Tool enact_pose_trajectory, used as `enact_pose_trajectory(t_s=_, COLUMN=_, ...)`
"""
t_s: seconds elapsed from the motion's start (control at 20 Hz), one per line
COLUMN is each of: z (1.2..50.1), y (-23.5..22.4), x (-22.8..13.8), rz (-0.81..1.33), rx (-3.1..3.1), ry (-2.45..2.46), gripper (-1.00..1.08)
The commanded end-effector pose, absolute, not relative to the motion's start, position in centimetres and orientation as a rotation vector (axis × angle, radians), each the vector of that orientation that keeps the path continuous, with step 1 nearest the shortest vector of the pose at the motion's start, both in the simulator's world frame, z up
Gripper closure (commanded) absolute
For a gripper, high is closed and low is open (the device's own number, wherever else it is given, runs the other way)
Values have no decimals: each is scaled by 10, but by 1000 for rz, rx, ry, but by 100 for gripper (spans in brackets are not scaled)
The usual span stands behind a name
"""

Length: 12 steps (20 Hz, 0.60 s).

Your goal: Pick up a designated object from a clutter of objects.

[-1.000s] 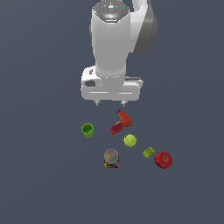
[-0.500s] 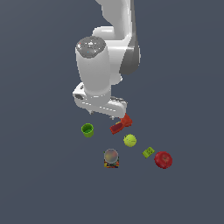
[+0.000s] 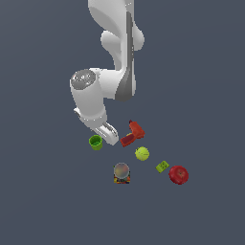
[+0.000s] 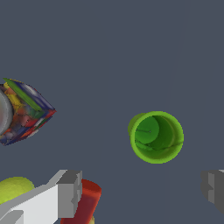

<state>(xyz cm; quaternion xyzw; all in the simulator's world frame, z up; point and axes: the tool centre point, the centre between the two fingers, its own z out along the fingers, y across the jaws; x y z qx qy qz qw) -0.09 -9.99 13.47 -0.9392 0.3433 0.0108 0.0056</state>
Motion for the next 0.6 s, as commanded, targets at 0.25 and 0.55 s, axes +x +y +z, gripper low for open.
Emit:
enact_pose_trajectory(t_s=0.25, z=102, y=-127, x=-9, rz=8, rx=-2841, ry=1333, gripper=-92)
enact_pose_trajectory(t_s=0.55, z=93, y=-135, x=-12, rz=0, rx=-2809, ry=1406, gripper=-92)
